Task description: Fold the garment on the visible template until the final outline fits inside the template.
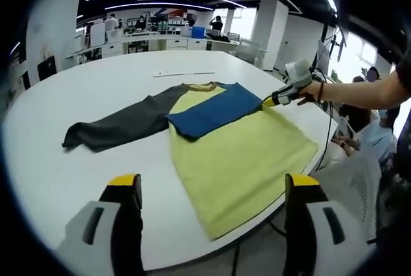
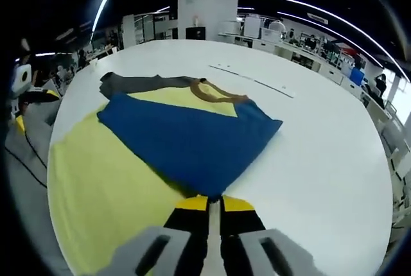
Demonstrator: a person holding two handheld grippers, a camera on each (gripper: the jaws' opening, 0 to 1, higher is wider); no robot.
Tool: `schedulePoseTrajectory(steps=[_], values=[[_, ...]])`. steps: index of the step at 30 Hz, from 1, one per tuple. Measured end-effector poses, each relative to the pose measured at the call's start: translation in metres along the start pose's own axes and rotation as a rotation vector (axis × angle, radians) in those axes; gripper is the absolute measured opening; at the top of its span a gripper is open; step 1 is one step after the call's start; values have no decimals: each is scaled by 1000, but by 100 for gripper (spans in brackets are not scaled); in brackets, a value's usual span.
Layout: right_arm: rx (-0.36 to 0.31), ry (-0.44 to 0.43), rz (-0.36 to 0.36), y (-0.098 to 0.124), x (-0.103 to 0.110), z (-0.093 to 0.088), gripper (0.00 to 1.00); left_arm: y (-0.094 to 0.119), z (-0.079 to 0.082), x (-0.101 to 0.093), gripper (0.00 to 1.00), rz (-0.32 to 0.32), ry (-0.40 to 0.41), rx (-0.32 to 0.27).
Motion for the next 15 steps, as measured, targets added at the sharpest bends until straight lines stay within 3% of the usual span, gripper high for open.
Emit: schedulePoseTrajectory(steps=[6, 8, 11, 15], values=[[16, -21, -16, 3, -5, -3, 0, 1, 2, 0, 89, -13, 27, -18], [48, -43, -63, 6, -12, -8, 0, 1, 1, 0, 89, -14, 25, -17], [62, -114, -80, 8, -18, -12, 0, 0, 0, 0, 89, -15, 15, -10], [78, -120, -98, 7, -27, -14, 0, -1, -1, 0, 89, -18, 17, -6]])
Point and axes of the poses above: the point that each gripper's makers call its tool centre point, and the gripper's own axes: y roughly backward along the fingers, x roughly to its left, z roughly out of its top, the point moved 7 cm from there along y, roughly backward along the fingers, and after that the axes turned 14 degrees about x, right-handed, at the moved point
